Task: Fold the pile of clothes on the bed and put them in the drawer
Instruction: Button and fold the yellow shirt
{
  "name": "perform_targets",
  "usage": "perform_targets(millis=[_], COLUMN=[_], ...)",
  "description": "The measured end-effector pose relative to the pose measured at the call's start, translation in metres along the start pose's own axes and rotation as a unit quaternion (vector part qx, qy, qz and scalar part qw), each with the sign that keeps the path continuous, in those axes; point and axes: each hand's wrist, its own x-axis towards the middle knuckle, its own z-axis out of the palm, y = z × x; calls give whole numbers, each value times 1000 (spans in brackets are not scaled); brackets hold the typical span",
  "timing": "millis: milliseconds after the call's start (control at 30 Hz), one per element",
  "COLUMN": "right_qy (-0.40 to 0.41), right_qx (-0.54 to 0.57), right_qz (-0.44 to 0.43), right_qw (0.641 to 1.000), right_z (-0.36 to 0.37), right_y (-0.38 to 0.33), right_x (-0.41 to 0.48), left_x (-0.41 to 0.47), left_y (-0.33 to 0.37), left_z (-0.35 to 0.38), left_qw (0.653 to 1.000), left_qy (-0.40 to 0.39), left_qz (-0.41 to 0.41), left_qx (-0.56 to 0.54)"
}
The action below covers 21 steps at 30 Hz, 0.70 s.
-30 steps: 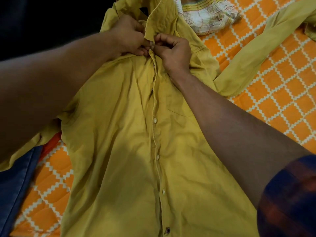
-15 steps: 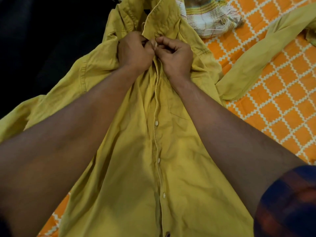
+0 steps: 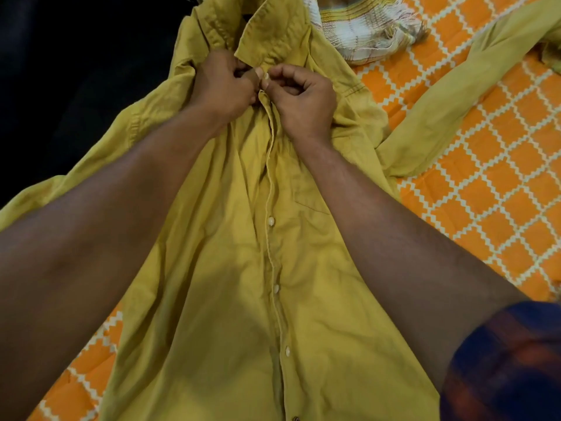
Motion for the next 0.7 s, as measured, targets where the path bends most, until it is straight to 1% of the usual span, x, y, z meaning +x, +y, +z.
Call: perform_targets(millis=[167,233,300,367,467,533,633,700], right_qy=[14,27,37,21,-14,-17,-4,-2], right_qx=[-5,-6,-1,10,11,17,33,49], right_qz=[3,-7,-16,8,33,41,61,71], right_qw=[1000,1000,999,1000,999,999,998,996], right_z=[4,5,4,1,-1,-1,-2,-3], right_y=[0,0,2,4,7,6,9,8], right_x=[0,-2,-2,1,6,7,9,9], left_x=[-5,-1,2,2,4,2,-4,-6], left_y=[-1,-6,-7,-6,-6,-5,-2,-3], left_z=[5,6,5,4,2,4,9,11], left_qw=[995,998,1000,998,996,997,994,993], left_qy=[36,27,1,-28,-44,-20,48,77], left_qz=[55,43,22,25,37,48,61,65], left_qx=[73,46,-20,-58,-67,-63,-75,-66])
